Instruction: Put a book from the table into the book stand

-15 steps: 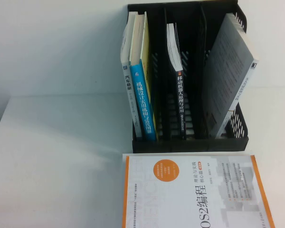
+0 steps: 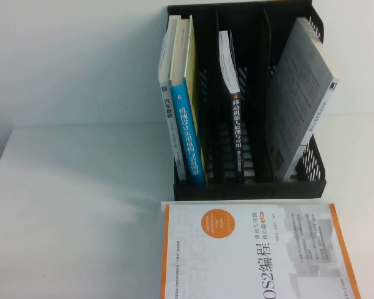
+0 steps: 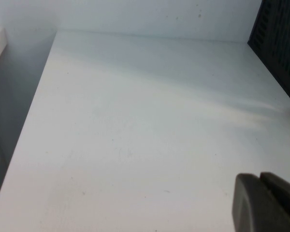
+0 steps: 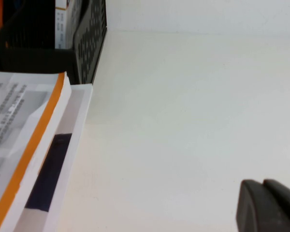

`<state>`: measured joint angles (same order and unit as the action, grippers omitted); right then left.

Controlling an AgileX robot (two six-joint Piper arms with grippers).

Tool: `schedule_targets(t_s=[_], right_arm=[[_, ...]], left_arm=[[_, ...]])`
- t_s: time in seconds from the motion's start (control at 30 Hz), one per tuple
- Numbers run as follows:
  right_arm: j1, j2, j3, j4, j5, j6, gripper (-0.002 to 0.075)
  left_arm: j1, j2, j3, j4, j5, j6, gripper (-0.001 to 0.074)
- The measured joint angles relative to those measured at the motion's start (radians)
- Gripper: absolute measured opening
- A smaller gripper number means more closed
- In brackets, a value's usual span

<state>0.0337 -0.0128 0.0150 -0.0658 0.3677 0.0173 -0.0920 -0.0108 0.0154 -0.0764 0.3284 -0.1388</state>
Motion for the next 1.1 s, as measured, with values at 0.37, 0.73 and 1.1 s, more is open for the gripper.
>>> schedule_targets(t_s=[0.37, 0.73, 1.1], right_arm=[[0.000, 0.000, 0.006, 0.000, -0.039, -0.002, -0.0003], [0.000, 0.000, 0.013, 0.000, -0.602, -0.002, -0.0003], [0.000, 0.000, 0.013, 0.002, -1.038, 0.027, -0.0003]], left_arm=[[0.000, 0.000, 0.006, -0.026, -0.074, -0.008, -0.0004], [0.000, 0.000, 0.006, -0.301, -0.369, -0.097, -0.0004], [0.000, 0.000, 0.006, -0.364, -0.568, -0.214, -0.0004]])
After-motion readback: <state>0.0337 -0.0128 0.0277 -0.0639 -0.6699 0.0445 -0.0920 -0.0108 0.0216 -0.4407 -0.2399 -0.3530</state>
